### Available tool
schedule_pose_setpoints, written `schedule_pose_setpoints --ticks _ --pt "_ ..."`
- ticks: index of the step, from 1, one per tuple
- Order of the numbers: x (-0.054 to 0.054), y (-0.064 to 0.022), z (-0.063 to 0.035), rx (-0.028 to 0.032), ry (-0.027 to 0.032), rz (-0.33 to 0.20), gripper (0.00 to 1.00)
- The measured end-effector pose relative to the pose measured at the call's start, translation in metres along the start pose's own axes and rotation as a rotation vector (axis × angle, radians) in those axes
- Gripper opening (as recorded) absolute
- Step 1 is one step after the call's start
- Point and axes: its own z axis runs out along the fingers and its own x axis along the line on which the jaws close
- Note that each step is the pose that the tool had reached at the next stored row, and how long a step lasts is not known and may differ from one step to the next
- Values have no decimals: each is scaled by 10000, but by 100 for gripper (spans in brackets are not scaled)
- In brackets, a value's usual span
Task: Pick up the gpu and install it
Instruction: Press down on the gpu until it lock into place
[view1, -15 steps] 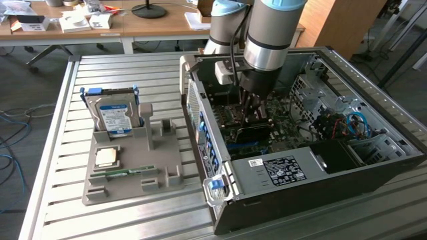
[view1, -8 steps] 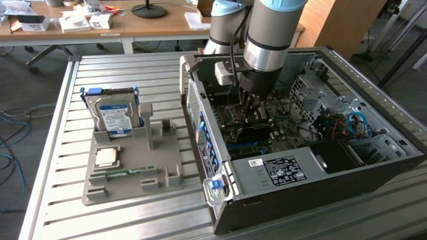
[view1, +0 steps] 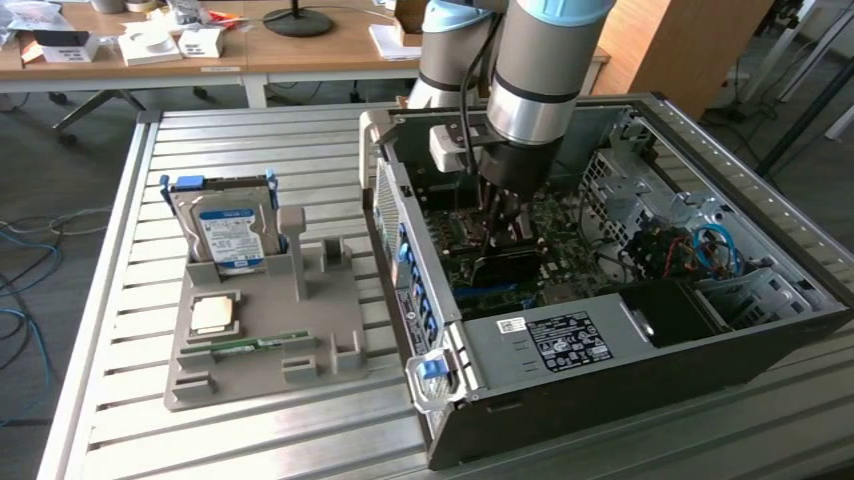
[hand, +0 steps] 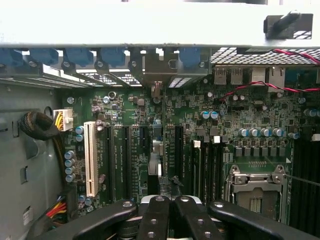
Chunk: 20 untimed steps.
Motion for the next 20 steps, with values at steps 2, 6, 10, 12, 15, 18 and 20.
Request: schedule_pose_setpoints --ticks 2,6,10,12,15,18,20 --pt "9 0 3 0 -13 -1 11" --pt "14 1 4 -2 -34 1 11" --pt "23 2 10 -3 -62 1 11" --pt "27 3 13 -4 -73 2 11" --pt "30 4 16 -3 -98 3 11" --pt "33 7 19 -2 -129 3 11" --pt "36 9 21 -1 -153 4 11"
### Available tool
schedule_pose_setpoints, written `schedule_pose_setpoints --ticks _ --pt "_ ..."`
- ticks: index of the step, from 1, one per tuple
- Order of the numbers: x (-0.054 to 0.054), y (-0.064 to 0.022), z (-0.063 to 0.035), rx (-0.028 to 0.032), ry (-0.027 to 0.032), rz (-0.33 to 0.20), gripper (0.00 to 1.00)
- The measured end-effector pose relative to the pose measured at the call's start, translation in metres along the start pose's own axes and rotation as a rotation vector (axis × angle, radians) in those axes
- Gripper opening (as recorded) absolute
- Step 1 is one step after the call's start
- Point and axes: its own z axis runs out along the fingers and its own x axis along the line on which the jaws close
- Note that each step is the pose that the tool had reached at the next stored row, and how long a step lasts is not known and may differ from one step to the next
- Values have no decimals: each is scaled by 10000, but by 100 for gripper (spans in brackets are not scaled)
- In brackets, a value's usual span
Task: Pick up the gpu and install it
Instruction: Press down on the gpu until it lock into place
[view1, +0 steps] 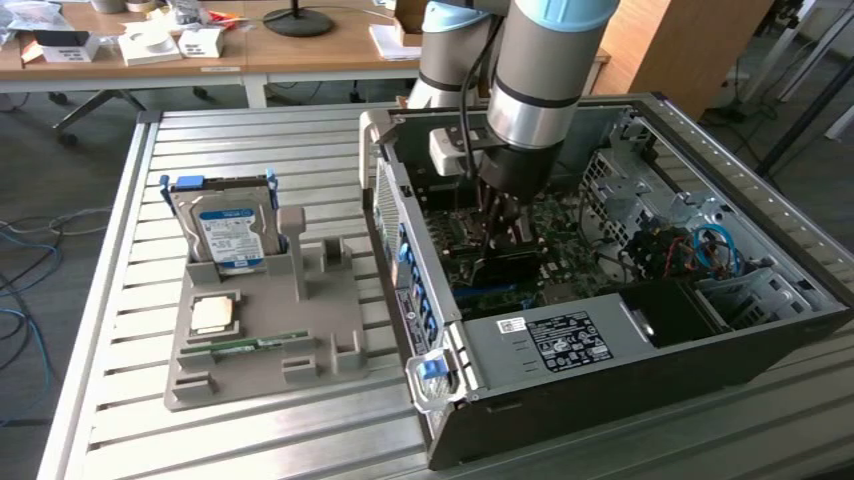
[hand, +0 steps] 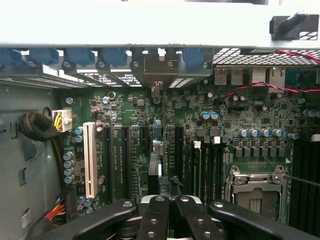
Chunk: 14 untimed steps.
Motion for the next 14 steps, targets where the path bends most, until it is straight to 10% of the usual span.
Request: schedule_pose_setpoints --ticks 14 --pt "13 6 24 4 -63 2 11"
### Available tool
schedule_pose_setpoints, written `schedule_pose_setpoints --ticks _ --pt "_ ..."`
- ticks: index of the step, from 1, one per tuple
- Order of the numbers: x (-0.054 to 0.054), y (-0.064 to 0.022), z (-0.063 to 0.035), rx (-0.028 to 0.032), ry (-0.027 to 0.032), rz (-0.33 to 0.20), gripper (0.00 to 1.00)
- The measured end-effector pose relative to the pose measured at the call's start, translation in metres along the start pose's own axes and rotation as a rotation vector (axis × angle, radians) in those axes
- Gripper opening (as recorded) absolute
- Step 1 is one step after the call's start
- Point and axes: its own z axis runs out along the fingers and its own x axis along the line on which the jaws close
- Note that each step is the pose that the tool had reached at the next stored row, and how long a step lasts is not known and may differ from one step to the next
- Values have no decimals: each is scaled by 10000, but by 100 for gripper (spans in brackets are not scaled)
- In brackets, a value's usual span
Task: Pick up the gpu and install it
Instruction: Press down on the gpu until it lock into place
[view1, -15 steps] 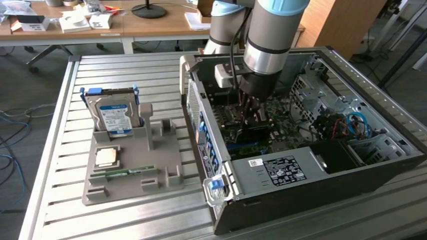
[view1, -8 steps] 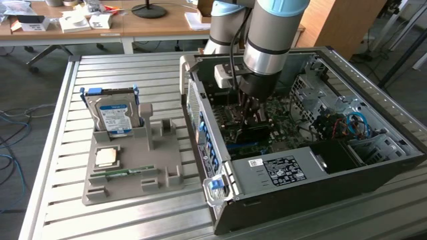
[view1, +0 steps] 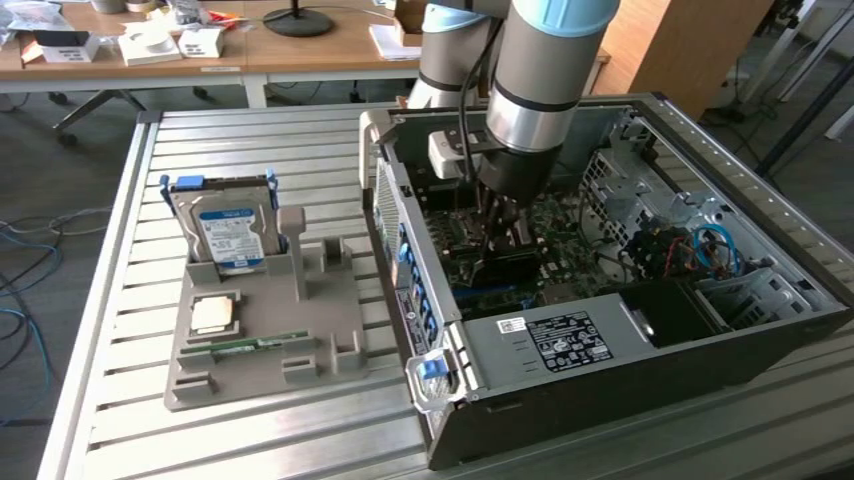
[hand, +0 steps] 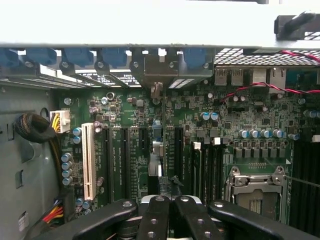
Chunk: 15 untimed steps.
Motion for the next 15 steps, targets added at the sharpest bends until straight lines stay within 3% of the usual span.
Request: schedule_pose_setpoints --ticks 15 --pt "11 5 33 -3 -50 1 11"
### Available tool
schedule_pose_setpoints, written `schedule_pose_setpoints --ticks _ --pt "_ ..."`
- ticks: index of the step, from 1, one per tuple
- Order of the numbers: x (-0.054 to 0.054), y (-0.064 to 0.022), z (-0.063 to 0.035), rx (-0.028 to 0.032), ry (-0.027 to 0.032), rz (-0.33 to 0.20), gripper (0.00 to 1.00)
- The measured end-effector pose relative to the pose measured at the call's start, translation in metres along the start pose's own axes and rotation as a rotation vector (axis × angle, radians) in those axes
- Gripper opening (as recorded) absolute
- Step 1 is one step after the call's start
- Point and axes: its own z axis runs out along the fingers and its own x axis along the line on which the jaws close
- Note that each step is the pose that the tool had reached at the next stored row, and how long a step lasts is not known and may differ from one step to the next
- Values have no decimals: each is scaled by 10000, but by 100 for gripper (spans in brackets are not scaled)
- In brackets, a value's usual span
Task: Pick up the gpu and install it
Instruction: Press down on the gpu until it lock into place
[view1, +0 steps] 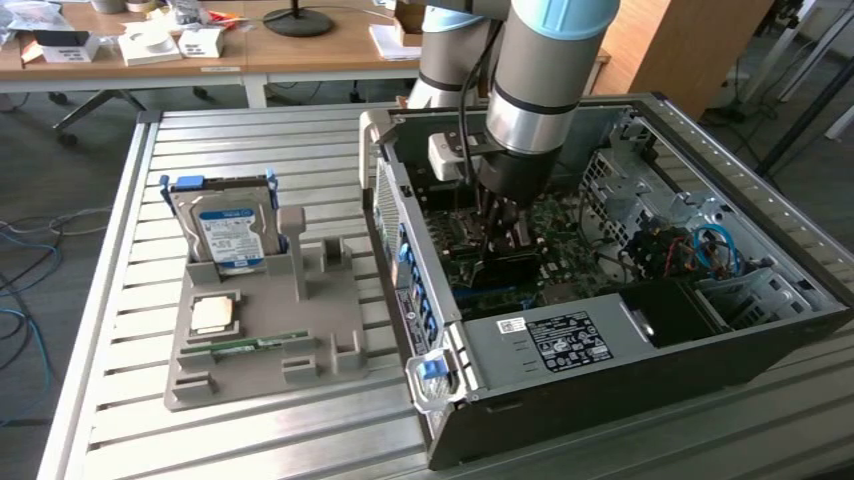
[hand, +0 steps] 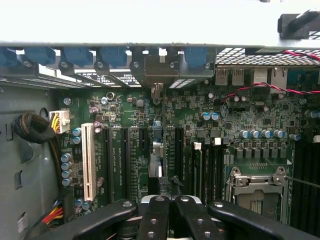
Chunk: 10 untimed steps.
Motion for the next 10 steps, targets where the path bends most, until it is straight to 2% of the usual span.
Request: schedule_pose_setpoints --ticks 3,6,8,10 --pt "0 0 -3 0 -2 0 11" --pt "-4 -1 -33 16 -32 2 11" --pt "-3 -2 -90 2 -3 2 11" --pt "-4 -4 -134 2 -4 0 11"
